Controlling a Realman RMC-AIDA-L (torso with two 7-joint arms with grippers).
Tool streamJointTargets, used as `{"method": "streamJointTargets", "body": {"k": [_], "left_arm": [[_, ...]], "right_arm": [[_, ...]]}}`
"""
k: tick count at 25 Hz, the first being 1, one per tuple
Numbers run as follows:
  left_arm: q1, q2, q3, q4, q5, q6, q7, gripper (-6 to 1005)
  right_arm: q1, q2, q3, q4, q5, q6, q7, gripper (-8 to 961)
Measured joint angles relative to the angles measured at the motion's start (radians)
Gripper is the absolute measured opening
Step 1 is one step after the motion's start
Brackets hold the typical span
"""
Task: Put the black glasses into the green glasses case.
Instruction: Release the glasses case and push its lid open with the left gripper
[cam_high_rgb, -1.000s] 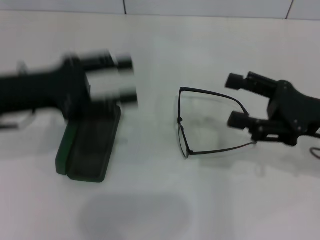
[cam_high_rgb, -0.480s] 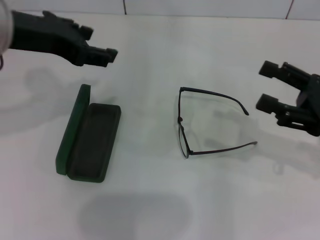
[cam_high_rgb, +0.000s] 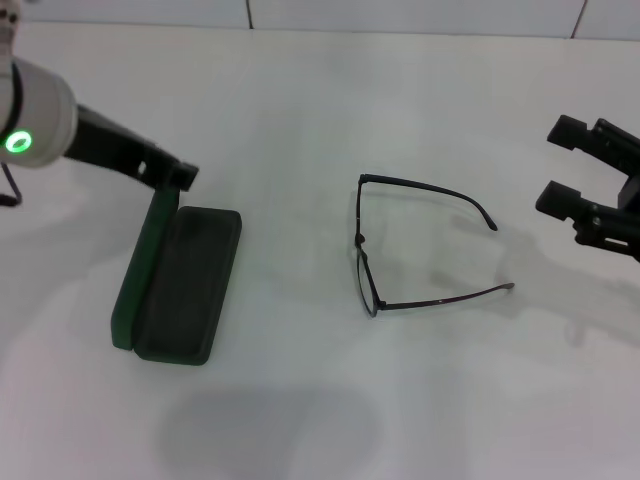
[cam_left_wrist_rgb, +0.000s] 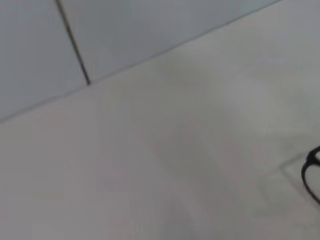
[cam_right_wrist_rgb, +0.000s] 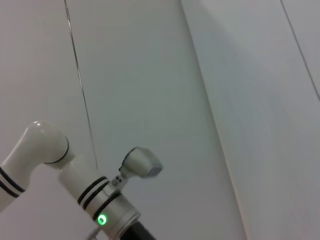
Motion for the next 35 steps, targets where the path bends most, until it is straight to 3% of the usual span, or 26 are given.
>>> {"method": "streamJointTargets", "body": {"k": [4, 22, 28, 33, 35], "left_arm": [[0.007, 0.000, 0.016, -0.049, 0.005, -0.002, -0.029, 534], [0.006, 0.001, 0.056, -0.182, 0.083, 0.007, -0.063, 535], [0.003, 0.003, 0.064, -0.162, 0.082, 0.035, -0.083, 533], [0.002, 0.004, 0.064, -0.163, 0.085, 0.051, -0.079, 475], [0.002, 0.005, 0.066, -0.165, 0.086, 0.052, -0.078, 401]], "right_arm": [[0.001, -0.002, 0.012, 0.001, 0.001, 0.015, -0.010, 888], [-0.009, 0.007, 0.013, 0.000, 0.002, 0.038, -0.018, 888], [-0.015, 0.008, 0.014, 0.000, 0.001, 0.038, -0.017, 888], [-0.036, 0.008, 0.034, -0.001, 0.002, 0.030, -0.016, 888], [-0.041, 0.008, 0.038, -0.002, 0.002, 0.029, -0.016, 888]]}}
